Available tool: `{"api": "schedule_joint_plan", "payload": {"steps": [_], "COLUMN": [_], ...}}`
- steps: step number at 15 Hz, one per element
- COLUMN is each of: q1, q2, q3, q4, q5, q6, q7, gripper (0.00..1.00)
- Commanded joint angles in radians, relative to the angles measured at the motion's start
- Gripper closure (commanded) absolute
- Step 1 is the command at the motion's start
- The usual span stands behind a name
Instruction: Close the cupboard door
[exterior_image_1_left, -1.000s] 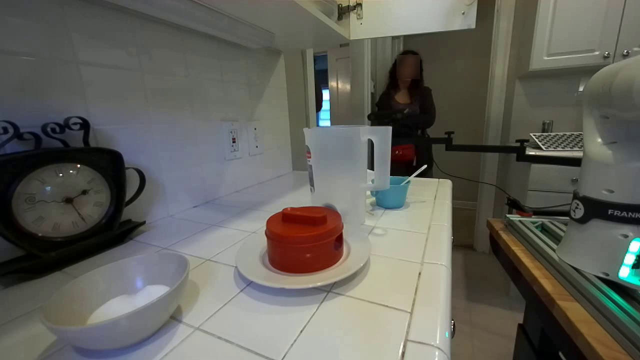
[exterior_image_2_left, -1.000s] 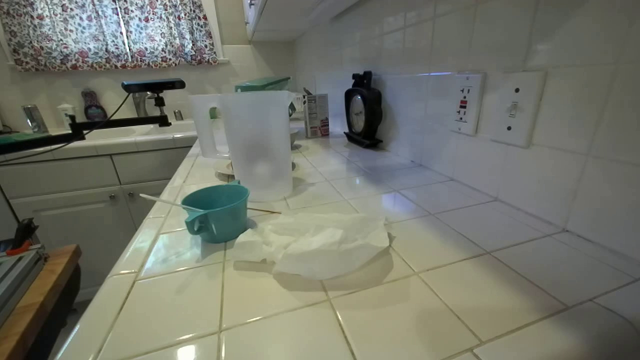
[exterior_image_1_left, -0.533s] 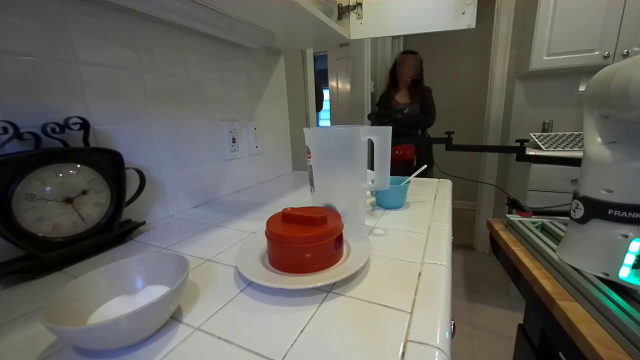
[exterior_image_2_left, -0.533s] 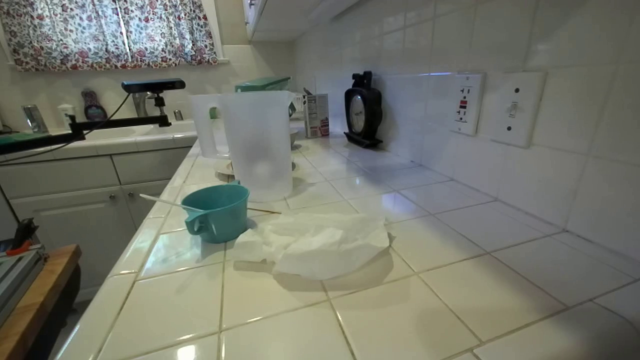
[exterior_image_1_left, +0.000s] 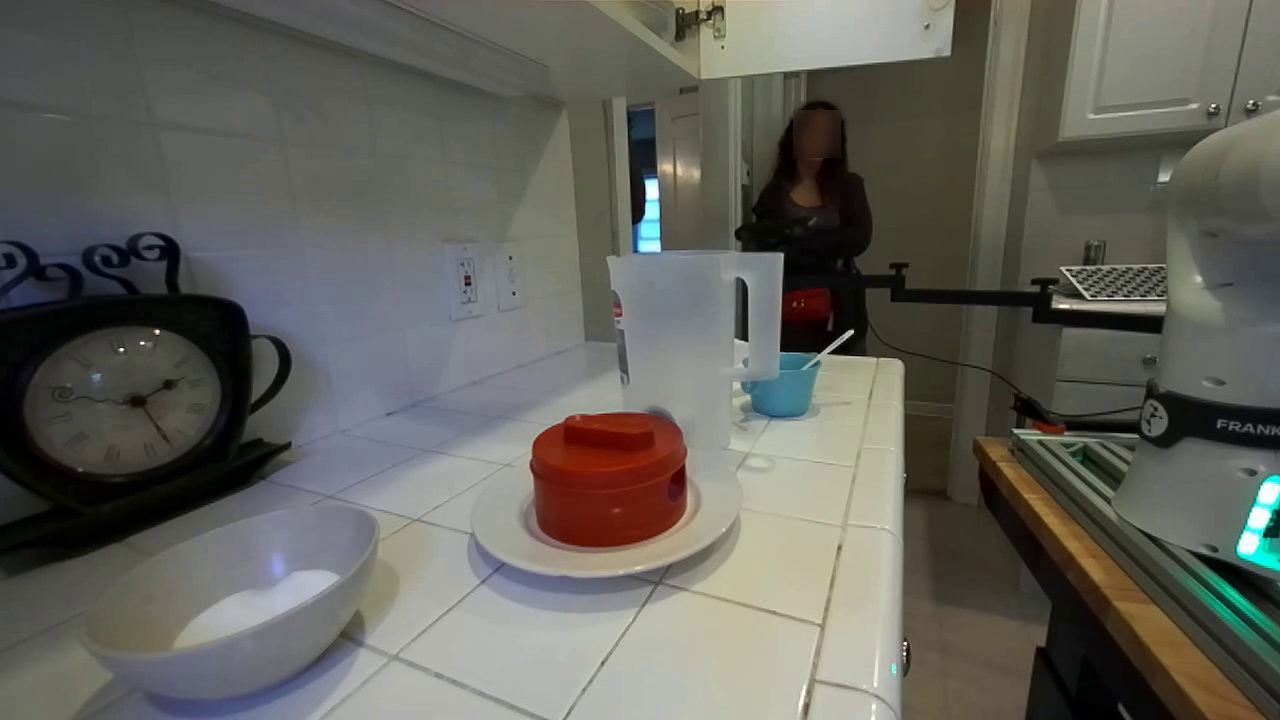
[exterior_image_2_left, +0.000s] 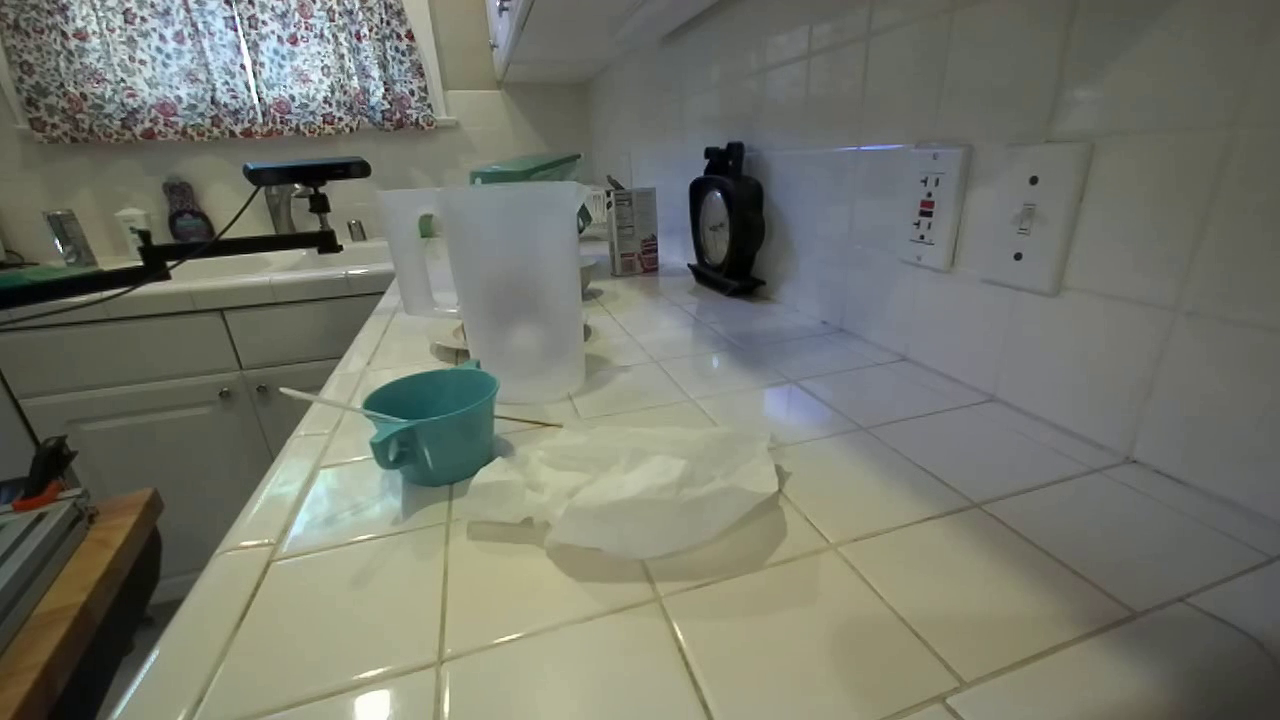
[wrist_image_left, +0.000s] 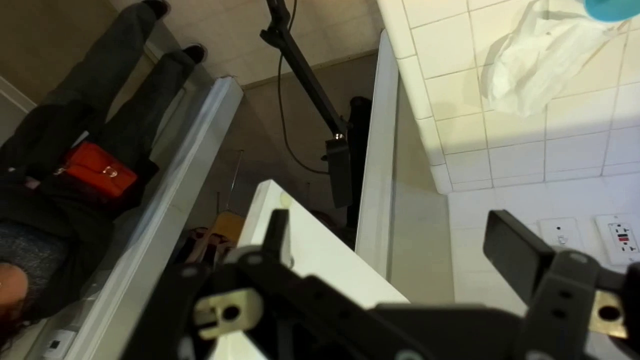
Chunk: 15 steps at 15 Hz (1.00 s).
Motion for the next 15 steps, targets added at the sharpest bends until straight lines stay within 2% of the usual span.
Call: {"api": "schedule_joint_plan", "payload": {"steps": [1, 15], "q1": [-0.004, 0.008], "q2": [0.013, 0.074], "q3": [-0.032, -0.129], "q4": [0.031, 0.037], "q5": [-0.024, -0.029], "q6": [0.010, 0.123], "q7": [-0.008, -0.110], "gripper": [0.00, 0.00]}}
